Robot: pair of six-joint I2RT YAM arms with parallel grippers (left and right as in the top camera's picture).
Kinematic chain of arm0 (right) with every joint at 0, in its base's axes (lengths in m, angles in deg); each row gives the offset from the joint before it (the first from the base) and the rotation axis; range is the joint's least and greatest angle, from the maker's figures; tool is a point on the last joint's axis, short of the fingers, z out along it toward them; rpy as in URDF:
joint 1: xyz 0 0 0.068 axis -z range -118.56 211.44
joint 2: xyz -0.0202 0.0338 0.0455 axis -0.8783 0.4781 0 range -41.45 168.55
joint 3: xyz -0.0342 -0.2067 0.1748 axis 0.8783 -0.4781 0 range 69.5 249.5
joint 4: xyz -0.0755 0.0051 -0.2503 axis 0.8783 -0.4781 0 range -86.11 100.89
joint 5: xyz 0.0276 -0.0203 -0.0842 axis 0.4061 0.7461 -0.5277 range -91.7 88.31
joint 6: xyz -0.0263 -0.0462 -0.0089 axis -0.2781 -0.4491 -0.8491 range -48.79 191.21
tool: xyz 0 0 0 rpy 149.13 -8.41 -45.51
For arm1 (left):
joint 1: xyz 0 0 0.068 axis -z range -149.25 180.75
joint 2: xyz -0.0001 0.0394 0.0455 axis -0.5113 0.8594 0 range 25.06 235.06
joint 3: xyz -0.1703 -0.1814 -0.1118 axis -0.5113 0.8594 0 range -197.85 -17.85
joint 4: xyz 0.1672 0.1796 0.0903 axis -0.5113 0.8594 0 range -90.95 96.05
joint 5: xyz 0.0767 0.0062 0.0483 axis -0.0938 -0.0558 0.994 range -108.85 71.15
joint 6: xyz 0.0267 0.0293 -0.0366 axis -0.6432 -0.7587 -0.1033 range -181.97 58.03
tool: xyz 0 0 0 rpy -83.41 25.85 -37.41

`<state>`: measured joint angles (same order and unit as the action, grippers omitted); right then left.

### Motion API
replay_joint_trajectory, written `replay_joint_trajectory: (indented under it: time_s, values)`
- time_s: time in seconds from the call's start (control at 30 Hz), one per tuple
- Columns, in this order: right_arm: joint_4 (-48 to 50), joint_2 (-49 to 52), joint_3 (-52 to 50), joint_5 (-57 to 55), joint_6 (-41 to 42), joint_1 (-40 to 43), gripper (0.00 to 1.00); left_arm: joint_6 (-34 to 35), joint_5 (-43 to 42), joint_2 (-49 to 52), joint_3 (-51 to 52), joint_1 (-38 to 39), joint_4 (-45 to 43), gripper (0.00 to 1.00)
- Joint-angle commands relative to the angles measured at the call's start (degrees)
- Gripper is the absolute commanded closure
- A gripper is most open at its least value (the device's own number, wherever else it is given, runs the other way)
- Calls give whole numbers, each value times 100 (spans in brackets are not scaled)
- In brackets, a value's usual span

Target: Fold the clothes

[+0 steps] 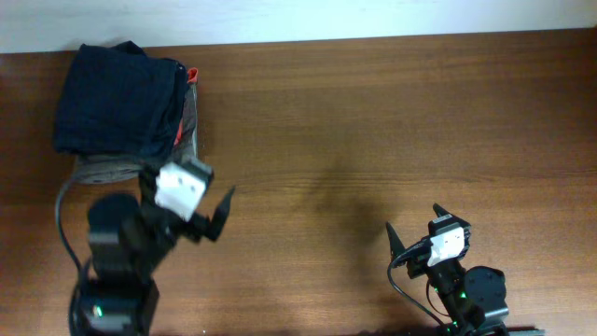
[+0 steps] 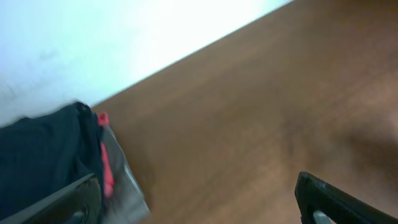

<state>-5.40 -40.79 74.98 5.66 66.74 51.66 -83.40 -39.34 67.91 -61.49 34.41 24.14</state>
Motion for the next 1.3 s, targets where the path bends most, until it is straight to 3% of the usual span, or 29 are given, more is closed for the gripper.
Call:
replay_joint_trajectory:
  time_s: [0.0, 0.4, 0.6, 1.27]
  values:
    - [-9, -48, -44, 9, 68, -44, 1, 149, 39, -1182, 1167, -83, -551, 1]
    - [-7, -48, -44, 9, 70, -44, 1, 144, 83, -4271, 3412, -422, -949, 1]
    - [-9, -48, -44, 9, 70, -44, 1, 140, 192, -4258, 4306, -422, -2236, 1]
    - [-9, -48, -44, 9, 68, -44, 1, 142, 190, -4256, 4315, -420, -2208, 1]
